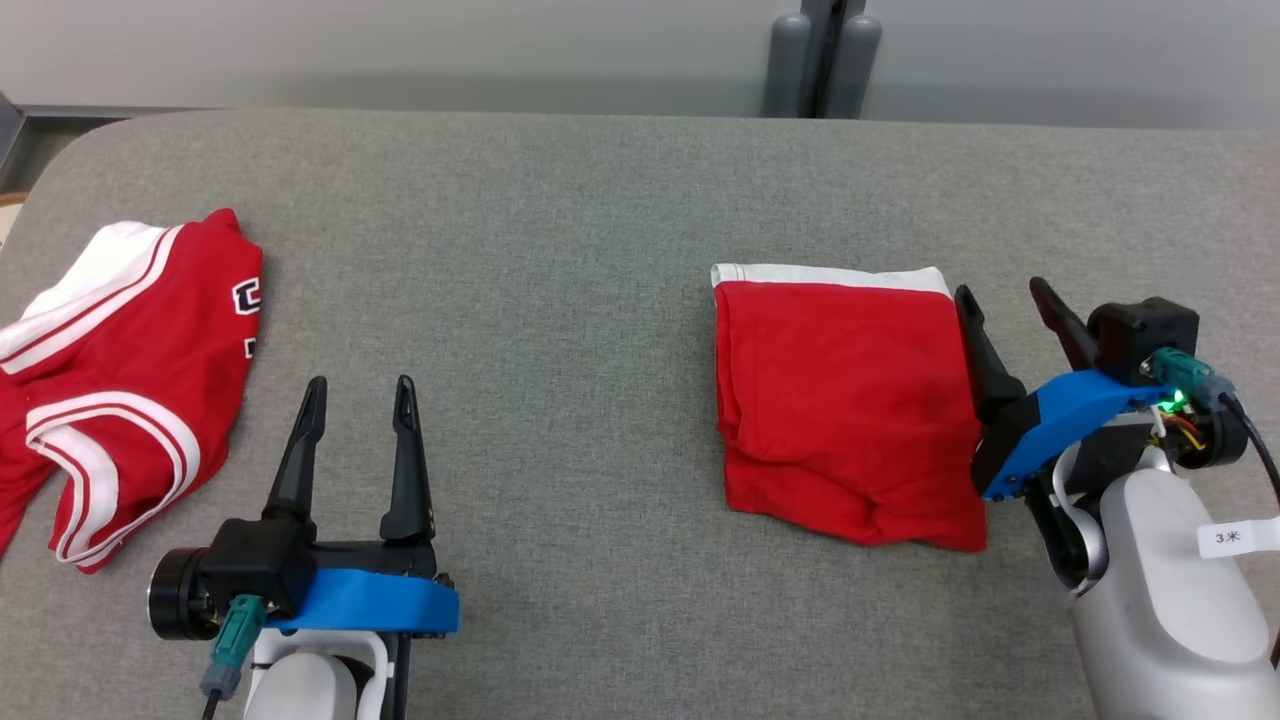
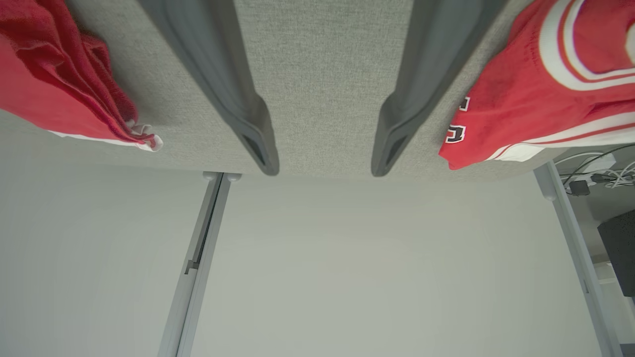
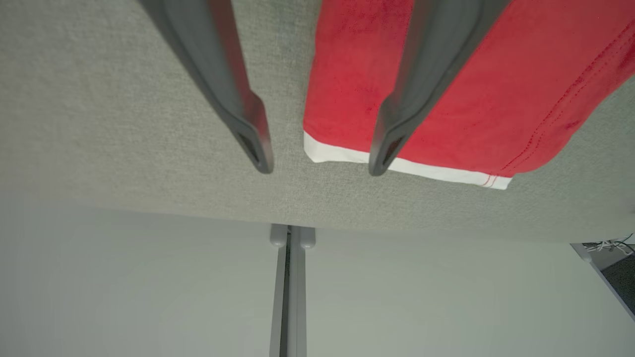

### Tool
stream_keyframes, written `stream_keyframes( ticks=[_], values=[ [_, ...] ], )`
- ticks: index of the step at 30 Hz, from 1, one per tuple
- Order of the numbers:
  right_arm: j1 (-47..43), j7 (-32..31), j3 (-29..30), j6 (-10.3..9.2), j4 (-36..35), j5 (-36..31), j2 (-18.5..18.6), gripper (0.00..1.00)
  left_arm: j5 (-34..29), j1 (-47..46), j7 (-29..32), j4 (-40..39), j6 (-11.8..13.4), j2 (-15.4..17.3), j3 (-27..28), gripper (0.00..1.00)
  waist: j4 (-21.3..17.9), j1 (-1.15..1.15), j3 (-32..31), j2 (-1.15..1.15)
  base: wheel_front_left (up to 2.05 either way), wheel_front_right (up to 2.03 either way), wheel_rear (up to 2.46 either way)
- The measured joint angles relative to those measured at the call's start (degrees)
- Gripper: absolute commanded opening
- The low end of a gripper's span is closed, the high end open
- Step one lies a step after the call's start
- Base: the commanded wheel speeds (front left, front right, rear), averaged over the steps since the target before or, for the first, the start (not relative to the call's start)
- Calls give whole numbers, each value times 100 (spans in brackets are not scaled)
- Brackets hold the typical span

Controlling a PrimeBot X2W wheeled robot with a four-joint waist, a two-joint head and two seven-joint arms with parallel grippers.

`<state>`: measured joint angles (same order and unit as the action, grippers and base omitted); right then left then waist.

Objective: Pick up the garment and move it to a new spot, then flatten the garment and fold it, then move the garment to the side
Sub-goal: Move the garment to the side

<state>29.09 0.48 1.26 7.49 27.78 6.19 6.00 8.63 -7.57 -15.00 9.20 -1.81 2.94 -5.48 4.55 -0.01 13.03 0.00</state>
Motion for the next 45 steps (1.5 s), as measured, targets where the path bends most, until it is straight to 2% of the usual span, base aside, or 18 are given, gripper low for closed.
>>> stream_keyframes(
  ticks=[11, 18, 19, 20, 21, 22, 26, 31, 39, 45],
  values=[
    [-135, 223, -8, 0, 1216, 65, -71, 100, 86, -144, 0, 5, 80, -2, -86, 100, 117, 0, 249, 0, 0, 0, 0],
    [-67, 357, -162, -1, 1590, 254, -132, 100, 127, -196, 0, 22, 127, -2, -130, 100, 121, 1, 271, 0, 0, 0, 0],
    [-35, 359, -186, -1, 1638, 303, -134, 89, 142, -201, 0, 24, 129, -2, -147, 100, 125, 1, 274, 0, 0, 0, 0],
    [3, 364, -222, -2, 1688, 327, -135, 45, 143, -205, 0, 26, 133, -2, -171, 100, 130, 1, 275, 0, 0, 0, 0],
    [20, 393, -264, -5, 1713, 361, -140, 13, 148, -205, 0, 29, 137, -2, -190, 100, 132, 1, 273, 0, 0, 0, 0],
    [27, 426, -303, -8, 1730, 409, -153, 0, 156, -205, 0, 30, 154, -3, -196, 100, 128, 1, 273, 0, 0, 0, 0],
    [123, 609, -472, 0, 1751, 557, -201, 0, 181, -194, 0, 31, 178, -1, -111, 100, 33, 1, 287, 0, 0, 0, 0],
    [265, 772, -534, 1, 1702, 680, 49, 0, 138, -215, 0, 1, 172, -1, -88, 100, -200, 1, 405, 0, 0, 0, 0],
    [340, 989, -391, 0, 1558, 888, 482, 0, -27, -492, 0, -41, 66, 0, -63, 100, -852, 0, 712, 0, 0, 0, 0],
    [332, 1171, -233, 0, 1443, 983, 645, 0, -193, -762, 0, -62, -23, 46, -10, 100, -1344, 0, 939, 0, 0, 0, 0]
  ],
)
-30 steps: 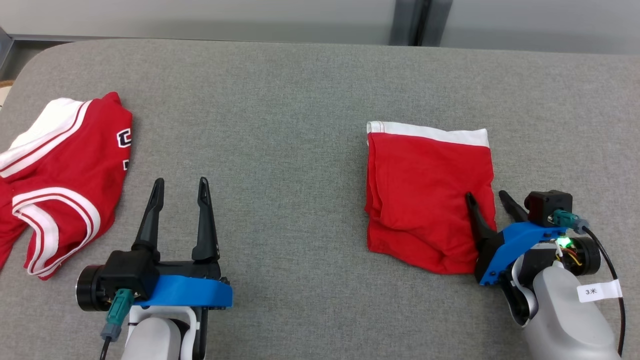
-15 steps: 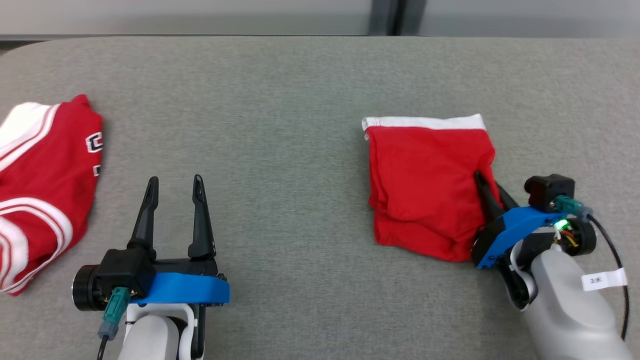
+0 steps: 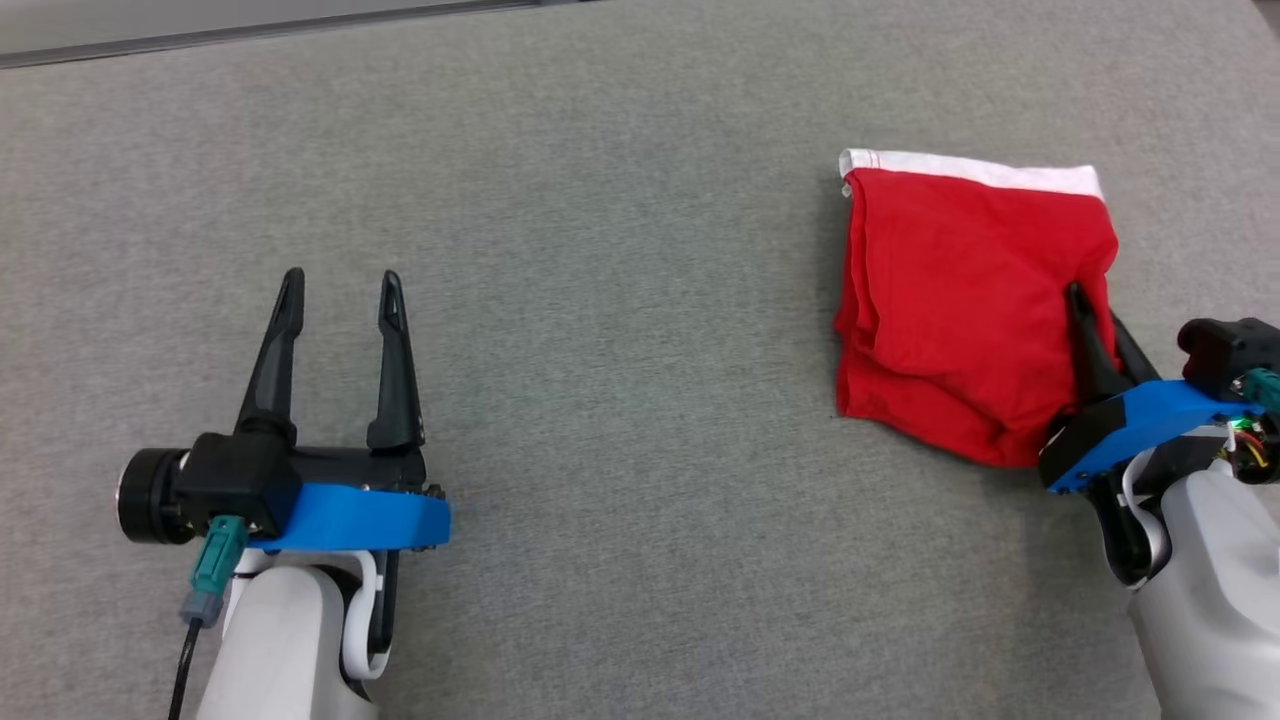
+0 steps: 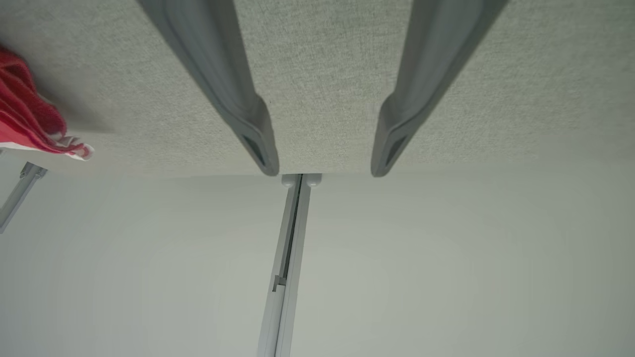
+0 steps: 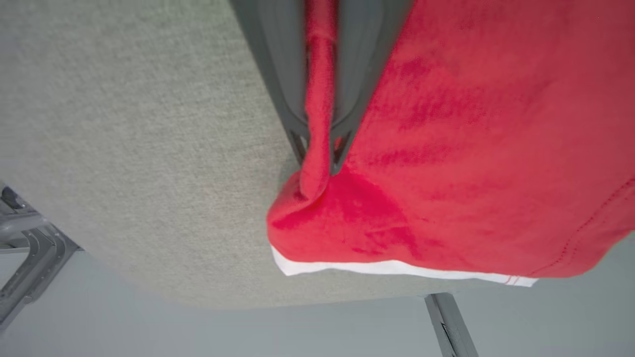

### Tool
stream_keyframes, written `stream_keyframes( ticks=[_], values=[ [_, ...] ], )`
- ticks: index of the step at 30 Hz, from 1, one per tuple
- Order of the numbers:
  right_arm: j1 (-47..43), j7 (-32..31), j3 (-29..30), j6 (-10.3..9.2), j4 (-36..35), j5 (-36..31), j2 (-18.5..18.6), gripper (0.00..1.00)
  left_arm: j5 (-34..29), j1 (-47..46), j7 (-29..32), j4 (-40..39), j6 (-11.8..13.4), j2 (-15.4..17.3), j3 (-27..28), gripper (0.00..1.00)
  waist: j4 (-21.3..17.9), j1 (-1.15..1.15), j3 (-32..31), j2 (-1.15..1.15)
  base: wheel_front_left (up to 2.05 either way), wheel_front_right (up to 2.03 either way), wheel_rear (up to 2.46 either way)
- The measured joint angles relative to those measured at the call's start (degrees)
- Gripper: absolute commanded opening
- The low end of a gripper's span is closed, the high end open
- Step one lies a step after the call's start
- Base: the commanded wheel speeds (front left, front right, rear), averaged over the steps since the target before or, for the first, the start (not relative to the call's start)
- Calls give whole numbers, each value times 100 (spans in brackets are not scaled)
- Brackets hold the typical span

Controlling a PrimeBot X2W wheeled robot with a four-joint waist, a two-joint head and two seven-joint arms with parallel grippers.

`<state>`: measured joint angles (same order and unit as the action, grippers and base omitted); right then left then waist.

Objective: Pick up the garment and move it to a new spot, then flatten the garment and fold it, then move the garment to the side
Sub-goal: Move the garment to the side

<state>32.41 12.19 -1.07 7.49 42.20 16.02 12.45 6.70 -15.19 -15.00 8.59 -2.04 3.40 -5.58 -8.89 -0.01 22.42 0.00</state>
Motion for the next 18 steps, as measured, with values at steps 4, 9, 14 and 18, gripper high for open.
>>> stream_keyframes(
  ticks=[4, 9, 14, 18],
  values=[
    [2, 111, -24, 0, -107, 20, 49, 0, -68, -110, 0, -4, -9, 8, 25, 100, -142, 0, 61, 0, 0, 0, 0],
    [282, 169, -99, 1, -282, -55, 245, 0, -98, -176, 0, -10, -56, 9, 38, 100, -155, 1, 120, 0, 0, 0, 0],
    [868, -9, -218, 1, -389, -254, 665, 0, -155, -355, 0, -104, -82, 18, 52, 100, -107, 0, 354, 0, 0, 0, 0],
    [1363, -274, -297, 0, -397, -375, 1122, 0, -185, -538, 0, -155, -111, 36, 40, 100, -35, 0, 626, 0, 0, 0, 0]
  ],
)
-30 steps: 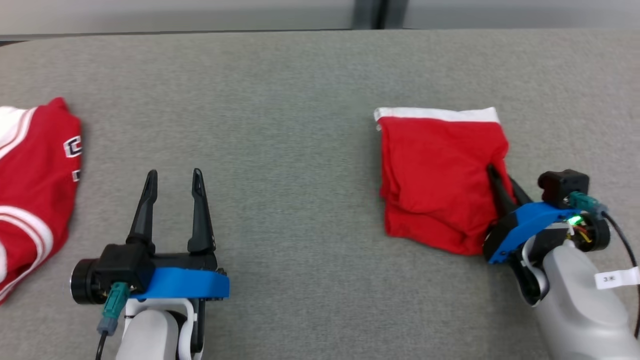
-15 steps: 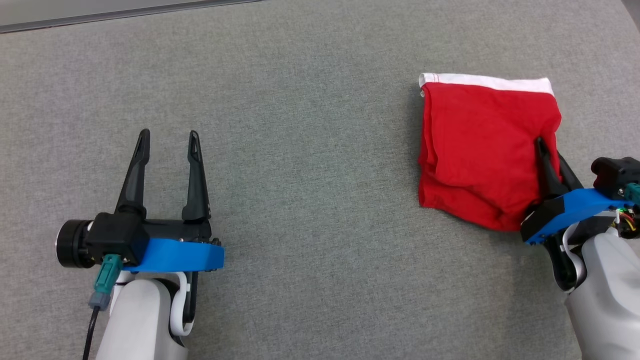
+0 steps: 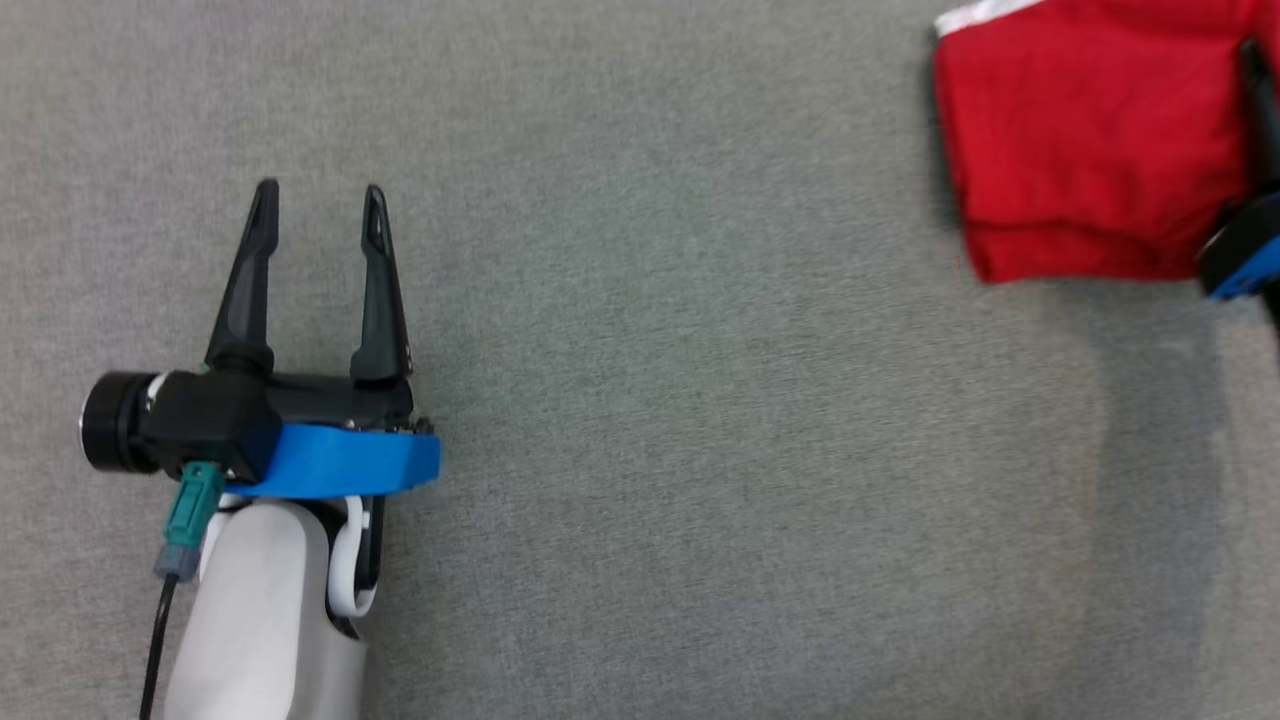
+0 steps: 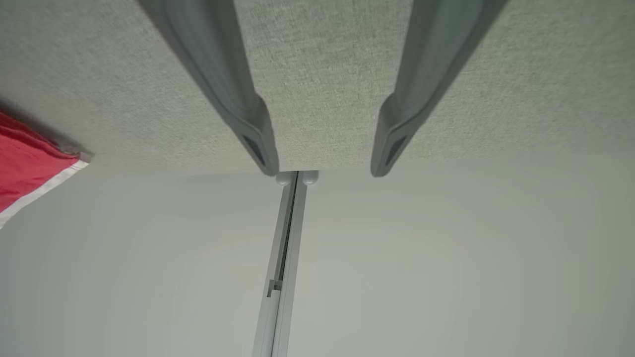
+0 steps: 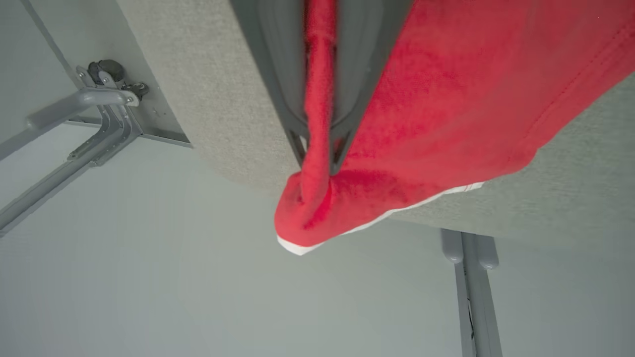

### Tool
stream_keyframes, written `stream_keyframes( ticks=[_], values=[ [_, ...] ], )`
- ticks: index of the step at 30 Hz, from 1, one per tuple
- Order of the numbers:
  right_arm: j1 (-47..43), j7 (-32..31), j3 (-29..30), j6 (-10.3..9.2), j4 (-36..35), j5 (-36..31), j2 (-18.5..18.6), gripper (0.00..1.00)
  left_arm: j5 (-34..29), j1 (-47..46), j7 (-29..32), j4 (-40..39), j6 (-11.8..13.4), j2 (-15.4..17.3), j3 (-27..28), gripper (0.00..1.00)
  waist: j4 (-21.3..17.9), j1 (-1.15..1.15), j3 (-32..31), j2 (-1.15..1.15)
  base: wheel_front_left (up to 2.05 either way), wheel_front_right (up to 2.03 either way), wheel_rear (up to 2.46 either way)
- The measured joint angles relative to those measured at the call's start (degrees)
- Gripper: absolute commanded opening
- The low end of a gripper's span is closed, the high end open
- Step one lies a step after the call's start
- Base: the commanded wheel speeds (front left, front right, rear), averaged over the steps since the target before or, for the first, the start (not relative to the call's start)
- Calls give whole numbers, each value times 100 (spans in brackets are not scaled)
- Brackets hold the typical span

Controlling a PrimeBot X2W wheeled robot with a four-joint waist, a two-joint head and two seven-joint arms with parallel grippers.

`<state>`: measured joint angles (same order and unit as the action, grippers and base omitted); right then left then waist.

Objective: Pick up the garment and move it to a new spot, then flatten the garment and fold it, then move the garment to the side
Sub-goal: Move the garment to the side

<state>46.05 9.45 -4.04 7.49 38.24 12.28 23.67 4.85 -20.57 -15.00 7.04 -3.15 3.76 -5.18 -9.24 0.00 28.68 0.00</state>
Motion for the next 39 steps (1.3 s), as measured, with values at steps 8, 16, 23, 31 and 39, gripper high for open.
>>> stream_keyframes(
  ticks=[8, 16, 23, 31, 39],
  values=[
    [771, -355, -23, 1, 541, -65, 1000, 0, -84, -352, 0, -120, -62, 7, -92, 100, 235, 0, 557, 0, 0, 0, 0],
    [1463, -441, -16, 0, 1310, -276, 1449, 0, -123, -541, -1, -213, -69, 5, -108, 100, 440, -1, 899, 0, 0, 0, 0],
    [1845, -272, -115, 1, 1972, -378, 1480, 100, -111, -566, -7, -208, -69, -4, -102, 100, 522, -1, 911, 0, 0, 0, 0],
    [1950, 338, 49, 0, 2236, -586, 1266, 100, -45, -389, -5, -103, -18, -26, -67, 100, 583, 0, 466, 0, 0, 0, 0],
    [1456, 546, -47, 1, 1582, -489, 439, 100, 45, 162, -5, -18, 34, -32, 135, 100, 640, 1, -334, 0, 0, 0, 0]
  ],
)
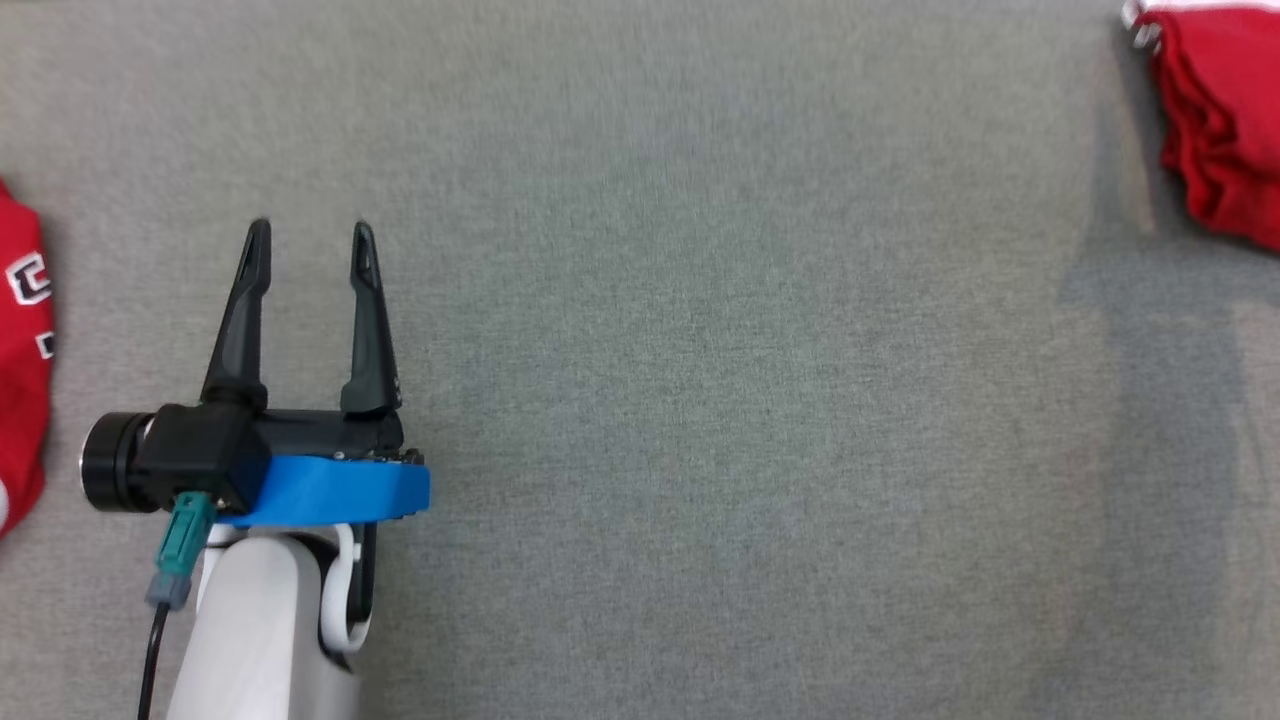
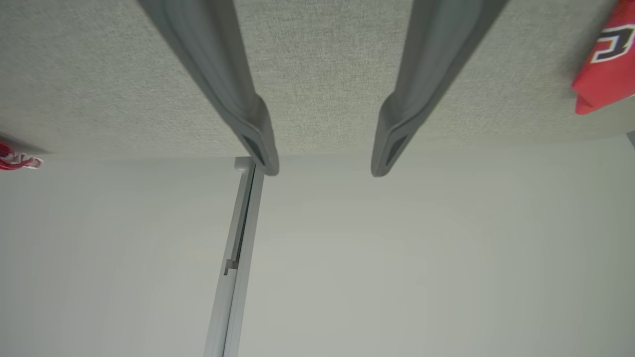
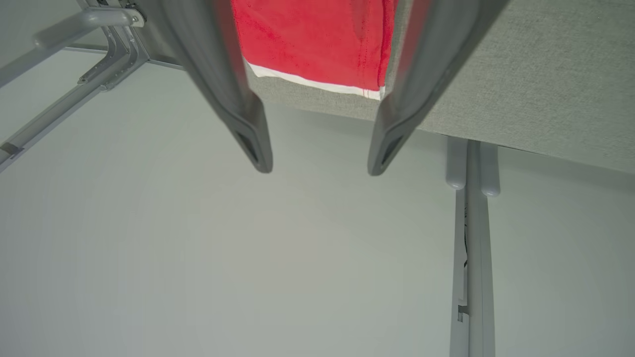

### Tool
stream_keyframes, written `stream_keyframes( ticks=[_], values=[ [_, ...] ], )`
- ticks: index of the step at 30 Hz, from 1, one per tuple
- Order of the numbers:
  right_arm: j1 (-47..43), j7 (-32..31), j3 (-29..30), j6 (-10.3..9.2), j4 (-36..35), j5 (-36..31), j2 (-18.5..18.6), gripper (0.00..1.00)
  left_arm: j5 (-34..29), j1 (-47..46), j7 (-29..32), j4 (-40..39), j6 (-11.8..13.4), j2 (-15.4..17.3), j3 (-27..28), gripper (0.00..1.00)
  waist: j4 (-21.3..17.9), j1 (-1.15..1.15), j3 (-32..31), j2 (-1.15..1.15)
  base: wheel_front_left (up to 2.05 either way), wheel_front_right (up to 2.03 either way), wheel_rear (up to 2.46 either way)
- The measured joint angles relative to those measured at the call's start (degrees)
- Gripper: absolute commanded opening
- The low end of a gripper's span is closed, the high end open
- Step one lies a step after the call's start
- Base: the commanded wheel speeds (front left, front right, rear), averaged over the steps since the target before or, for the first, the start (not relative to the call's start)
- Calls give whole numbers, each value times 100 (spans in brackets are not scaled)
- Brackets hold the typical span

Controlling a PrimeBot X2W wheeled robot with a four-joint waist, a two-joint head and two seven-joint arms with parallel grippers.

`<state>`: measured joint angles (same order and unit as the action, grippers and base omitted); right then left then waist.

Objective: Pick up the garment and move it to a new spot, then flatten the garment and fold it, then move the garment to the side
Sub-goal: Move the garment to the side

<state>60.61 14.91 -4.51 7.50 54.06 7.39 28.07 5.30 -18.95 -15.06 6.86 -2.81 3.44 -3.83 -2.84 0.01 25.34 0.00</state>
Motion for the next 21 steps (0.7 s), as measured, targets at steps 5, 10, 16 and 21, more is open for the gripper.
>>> stream_keyframes(
  ticks=[5, 10, 16, 21],
  values=[
    [-591, 12, -89, 0, -810, 104, -564, 100, 41, 353, -1, 64, 10, -2, 132, 100, 48, 0, -503, 0, 0, 0, 0],
    [-1187, 13, -145, -1, -1324, 249, -1087, 100, 60, 719, 0, 152, 8, -11, 157, 100, 95, 0, -967, 0, 0, 0, 0],
    [-1987, 13, -160, -1, -1739, 416, -1633, 100, 118, 1037, 0, 268, 8, -23, 143, 100, 156, 0, -1422, 0, 0, 0, 0],
    [-2733, 12, -198, -1, -2125, 505, -1849, 100, 183, 1237, 0, 355, 31, -33, 144, 100, 195, 0, -1728, 0, 0, 0, 0]
  ],
)
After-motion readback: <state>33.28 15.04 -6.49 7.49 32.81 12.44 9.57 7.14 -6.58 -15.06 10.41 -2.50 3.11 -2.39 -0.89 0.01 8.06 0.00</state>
